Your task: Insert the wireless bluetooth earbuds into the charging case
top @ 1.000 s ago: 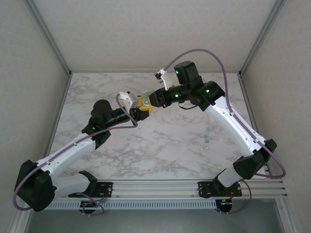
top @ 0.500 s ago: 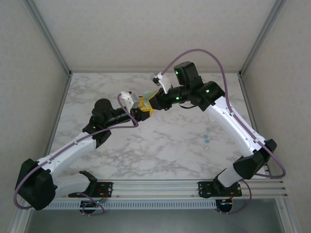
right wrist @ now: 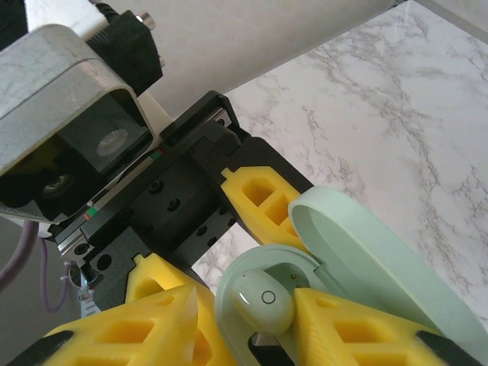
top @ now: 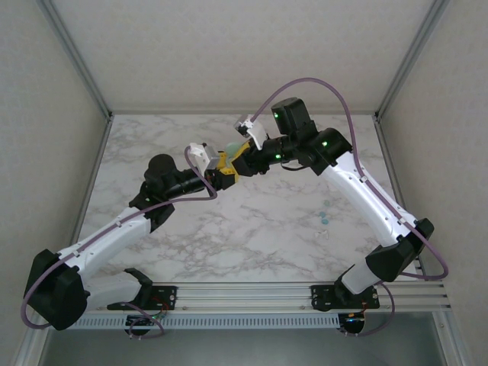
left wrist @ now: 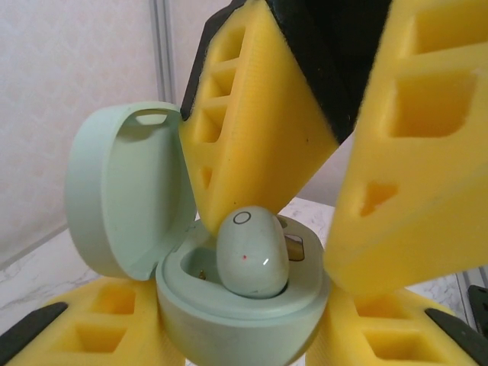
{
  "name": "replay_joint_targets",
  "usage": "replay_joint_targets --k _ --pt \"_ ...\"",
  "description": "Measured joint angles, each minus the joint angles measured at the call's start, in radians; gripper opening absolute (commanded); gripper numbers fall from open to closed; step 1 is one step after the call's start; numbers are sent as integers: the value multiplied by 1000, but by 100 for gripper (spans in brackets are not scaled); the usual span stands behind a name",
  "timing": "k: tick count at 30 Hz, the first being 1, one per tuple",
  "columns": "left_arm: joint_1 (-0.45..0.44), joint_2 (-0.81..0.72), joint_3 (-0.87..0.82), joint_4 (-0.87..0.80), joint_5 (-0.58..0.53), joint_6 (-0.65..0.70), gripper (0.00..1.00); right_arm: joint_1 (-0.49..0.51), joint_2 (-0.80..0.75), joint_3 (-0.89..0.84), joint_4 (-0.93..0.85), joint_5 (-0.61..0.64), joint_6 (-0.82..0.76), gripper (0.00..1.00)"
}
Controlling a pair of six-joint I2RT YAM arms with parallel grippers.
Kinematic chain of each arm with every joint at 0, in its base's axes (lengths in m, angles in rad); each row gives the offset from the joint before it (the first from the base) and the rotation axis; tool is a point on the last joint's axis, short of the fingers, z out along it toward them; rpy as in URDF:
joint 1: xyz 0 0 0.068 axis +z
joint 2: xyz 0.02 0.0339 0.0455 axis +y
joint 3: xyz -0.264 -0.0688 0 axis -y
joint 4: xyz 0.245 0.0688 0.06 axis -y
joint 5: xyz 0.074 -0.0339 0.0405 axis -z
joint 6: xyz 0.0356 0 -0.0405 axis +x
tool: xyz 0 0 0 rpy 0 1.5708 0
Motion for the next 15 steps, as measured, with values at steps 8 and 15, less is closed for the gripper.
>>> replay_joint_targets --k 8,15 --pt "-1 0 0 5 -27 4 24 2 -87 -80 77 1 66 48" --pt "-2 0 0 5 -29 5 24 0 -183 -120 131 15 122 43"
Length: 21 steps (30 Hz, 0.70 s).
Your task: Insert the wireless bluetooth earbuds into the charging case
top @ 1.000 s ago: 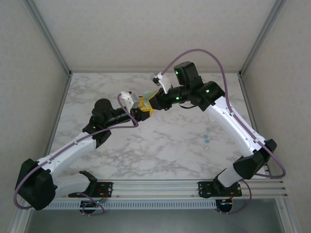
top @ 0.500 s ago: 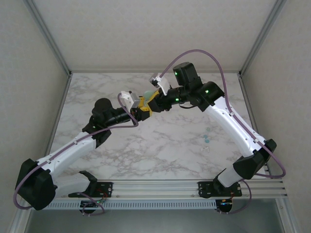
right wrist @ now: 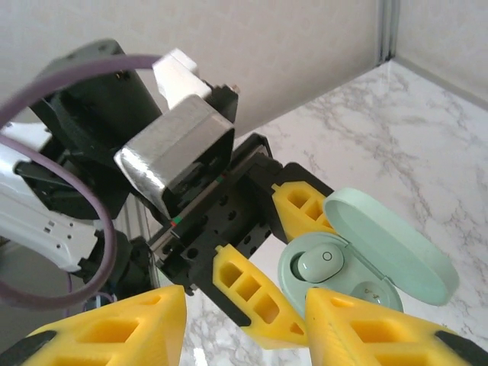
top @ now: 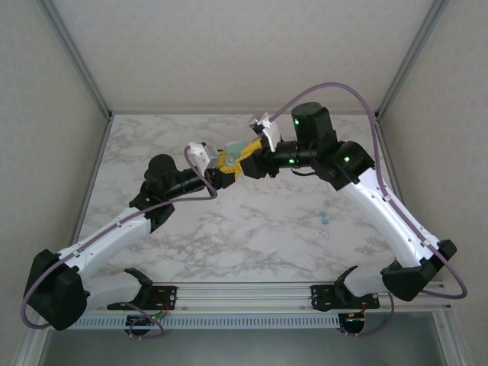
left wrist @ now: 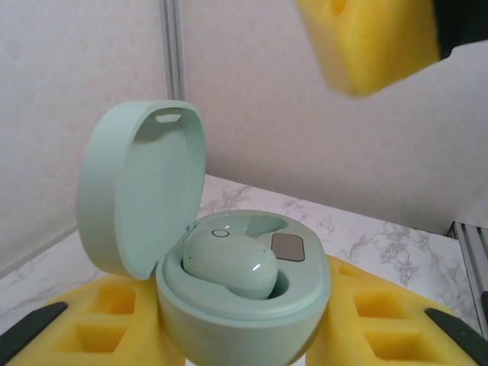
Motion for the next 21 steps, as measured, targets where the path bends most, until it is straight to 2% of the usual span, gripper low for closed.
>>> replay_joint_targets --k 5,9,11,15,18,21 --pt "0 0 0 4 -4 0 24 -11 -82 -73 37 53 56 38" --pt "0 0 -1 4 -25 2 24 -79 -129 -122 51 183 146 36" --pt "0 -1 -7 10 -35 3 24 -162 -172 -192 55 266 211 40" --pt "0 -14 -32 19 -48 3 24 -410 -184 -309 -6 364 332 39" --pt "0 -27 -48 20 -49 3 24 -576 -82 -389 -58 375 367 40" --pt "0 -37 -50 21 -49 3 24 -654 58 -466 -95 407 373 39"
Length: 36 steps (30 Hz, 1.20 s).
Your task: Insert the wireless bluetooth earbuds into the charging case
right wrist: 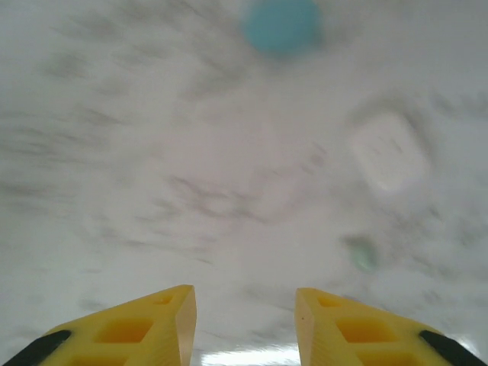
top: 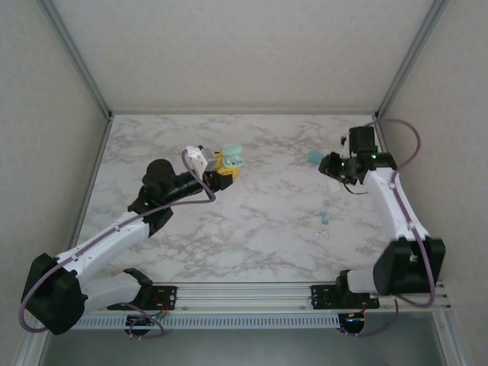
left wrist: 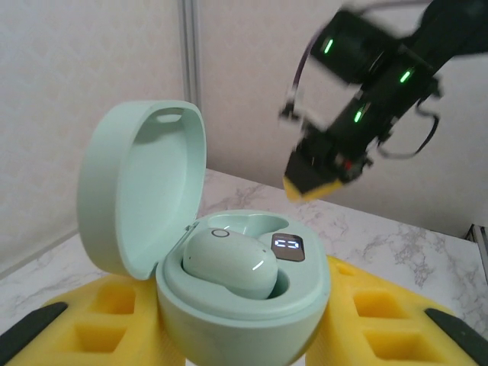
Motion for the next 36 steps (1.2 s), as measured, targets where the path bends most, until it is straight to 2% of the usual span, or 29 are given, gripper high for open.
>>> replay_joint_targets --k 3,5,7,12,22,36 --pt "0 -13 -2 0 -1 0 24 -9 112 -42 -23 47 -3 37" --pt "0 -19 -3 -1 -2 0 24 -9 167 -55 -26 57 -6 40" --pt "0 -24 -3 -1 -3 0 24 -9 201 -59 -21 67 -11 44" --pt "0 -27 -3 -5 -3 0 24 -11 246 -66 1 95 -29 45" --pt "-2 -32 -3 -15 -3 0 24 -31 336 -76 67 36 -39 46" --pt "-2 -43 -3 -37 -3 0 24 -30 369 -84 73 -54 -66 45"
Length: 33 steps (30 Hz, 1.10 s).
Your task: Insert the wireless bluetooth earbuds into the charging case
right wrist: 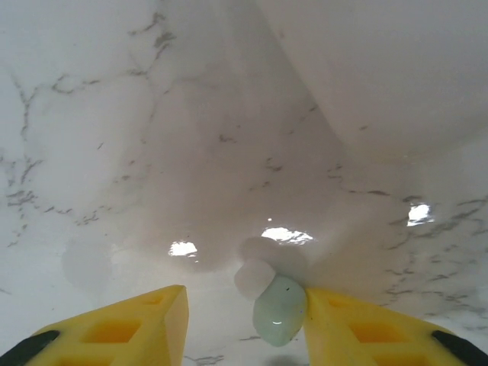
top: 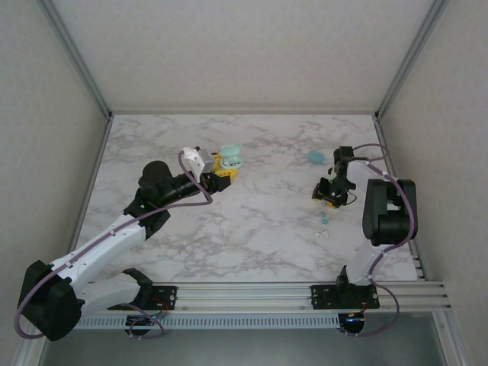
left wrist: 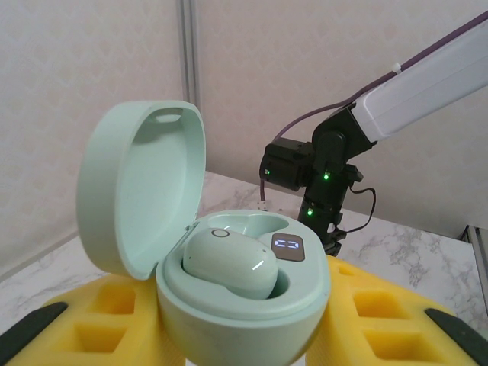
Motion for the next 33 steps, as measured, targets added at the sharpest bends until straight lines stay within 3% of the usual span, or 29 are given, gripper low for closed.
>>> replay_joint_targets --k 17,27,33 --pt "-4 -6 0 -15 -3 0 25 109 21 88 -5 -158 -41 44" --pt "-4 -28 0 -20 -19 0 25 118 17 127 -11 51 -36 46" --pt "-4 -28 0 -27 -19 0 25 106 42 151 -11 82 -40 47"
